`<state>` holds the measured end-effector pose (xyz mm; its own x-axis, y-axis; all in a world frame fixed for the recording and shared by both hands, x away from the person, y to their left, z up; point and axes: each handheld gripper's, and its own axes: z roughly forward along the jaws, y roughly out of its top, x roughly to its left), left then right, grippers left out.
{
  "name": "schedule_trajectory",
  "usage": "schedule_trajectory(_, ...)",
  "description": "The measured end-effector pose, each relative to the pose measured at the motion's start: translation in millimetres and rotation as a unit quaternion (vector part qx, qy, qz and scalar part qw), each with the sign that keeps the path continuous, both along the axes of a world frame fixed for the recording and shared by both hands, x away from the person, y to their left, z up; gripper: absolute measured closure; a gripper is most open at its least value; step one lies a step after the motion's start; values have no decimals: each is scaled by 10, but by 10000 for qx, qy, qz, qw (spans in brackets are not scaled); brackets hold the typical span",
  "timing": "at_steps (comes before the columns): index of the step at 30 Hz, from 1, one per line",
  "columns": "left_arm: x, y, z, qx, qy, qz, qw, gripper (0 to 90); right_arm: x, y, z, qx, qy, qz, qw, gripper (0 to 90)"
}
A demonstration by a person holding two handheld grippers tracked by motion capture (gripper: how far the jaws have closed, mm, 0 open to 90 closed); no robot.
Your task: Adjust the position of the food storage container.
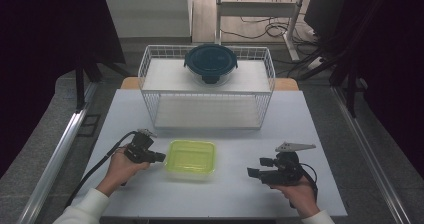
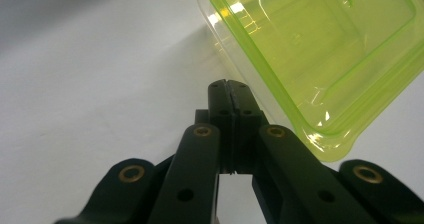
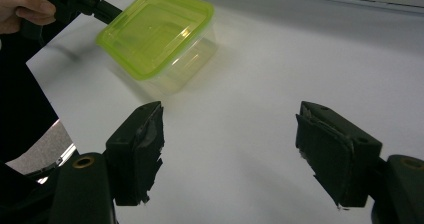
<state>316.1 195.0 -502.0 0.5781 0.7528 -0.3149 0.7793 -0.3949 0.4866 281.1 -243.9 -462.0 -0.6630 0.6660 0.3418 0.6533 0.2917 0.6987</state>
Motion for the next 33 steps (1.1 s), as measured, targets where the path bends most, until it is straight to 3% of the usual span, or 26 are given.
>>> schedule_trajectory(3, 0, -36, -21, -184, 84, -7, 9998, 900, 1, -1, -3, -11, 6, 7, 10000, 272)
schedule_trajectory(11, 2, -117, -70, -350, 213, -14, 9992, 900, 7, -1, -18, -33, 49, 21, 10000, 272)
schedule_trajectory(33, 74, -567, -82, -420, 237, -284, 9984, 900, 17, -11, -36, -69, 57, 4, 10000, 272)
